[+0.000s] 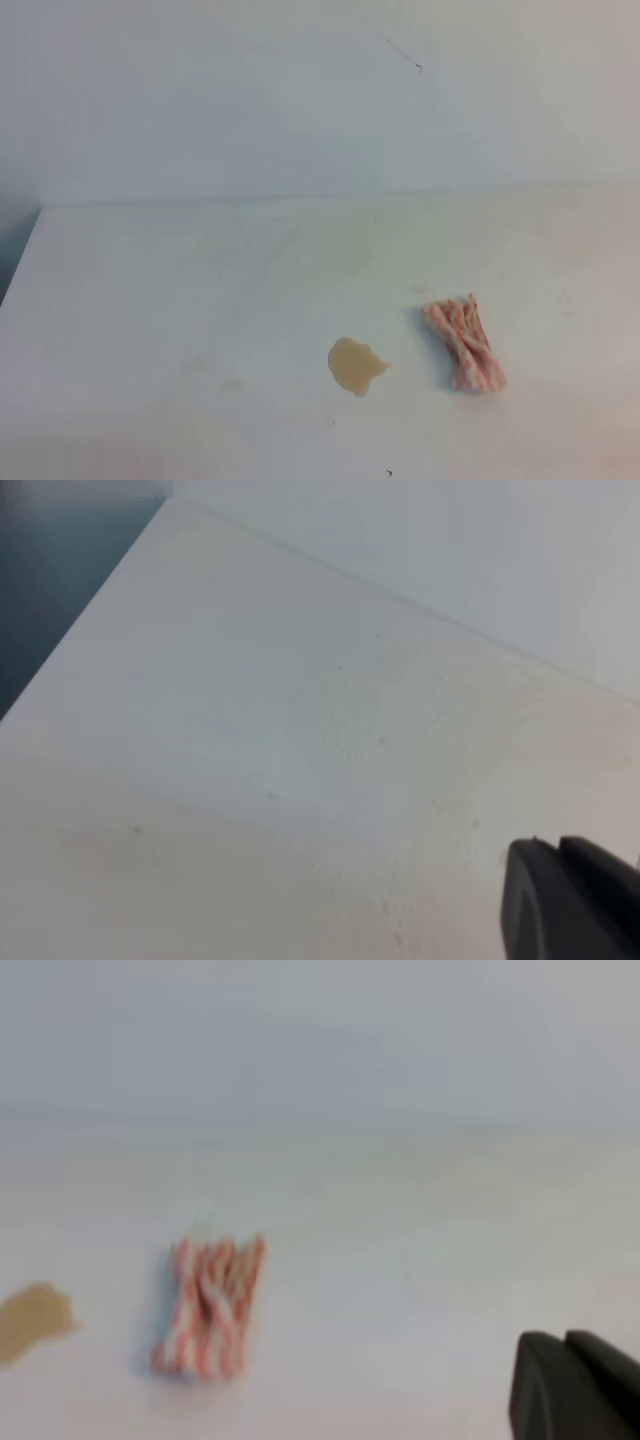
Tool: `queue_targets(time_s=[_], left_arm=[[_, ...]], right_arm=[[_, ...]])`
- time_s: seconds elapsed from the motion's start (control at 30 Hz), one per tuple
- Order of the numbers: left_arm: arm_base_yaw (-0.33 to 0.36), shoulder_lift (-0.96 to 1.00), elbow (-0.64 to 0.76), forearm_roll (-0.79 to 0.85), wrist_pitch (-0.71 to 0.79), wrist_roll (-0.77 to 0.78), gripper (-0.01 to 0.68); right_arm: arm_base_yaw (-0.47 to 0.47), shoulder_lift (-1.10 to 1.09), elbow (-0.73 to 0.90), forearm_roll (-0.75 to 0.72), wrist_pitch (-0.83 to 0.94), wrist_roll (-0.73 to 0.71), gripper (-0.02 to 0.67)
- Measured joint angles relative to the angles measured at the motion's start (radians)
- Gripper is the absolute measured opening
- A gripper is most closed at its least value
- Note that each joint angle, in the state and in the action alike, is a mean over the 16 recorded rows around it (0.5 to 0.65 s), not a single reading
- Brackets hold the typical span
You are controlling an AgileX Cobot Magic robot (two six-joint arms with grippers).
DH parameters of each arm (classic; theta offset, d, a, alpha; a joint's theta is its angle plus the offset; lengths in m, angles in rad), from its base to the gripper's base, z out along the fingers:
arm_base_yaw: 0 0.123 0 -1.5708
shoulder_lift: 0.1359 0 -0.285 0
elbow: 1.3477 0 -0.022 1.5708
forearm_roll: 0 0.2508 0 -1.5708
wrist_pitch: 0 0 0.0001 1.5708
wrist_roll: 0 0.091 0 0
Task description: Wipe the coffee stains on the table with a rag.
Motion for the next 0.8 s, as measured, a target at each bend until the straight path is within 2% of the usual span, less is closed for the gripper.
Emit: queue_targets(time_s=[0.17, 0.57, 0.67, 0.8], left_arm=[[0.000, 0.000, 0.000, 0.000, 0.000, 0.000, 0.001], [0.000, 0.000, 0.000, 0.000, 0.000, 0.000, 0.001], [0.000, 0.000, 0.000, 0.000, 0.000, 0.000, 0.001], [0.000, 0.000, 0.000, 0.000, 0.000, 0.000, 0.001]], right_arm=[[0.000, 0.000, 0.000, 0.061, -0.186, 0.000, -0.004], [0.000, 0.000, -0.019, 0.227, -0.779, 0.017, -0.004], [0.000, -0.001, -0.054, 0.243, -0.860, -0.004, -0.004], [0.000, 0.007, -0.137, 0.254, -0.881, -0.065, -0.004]])
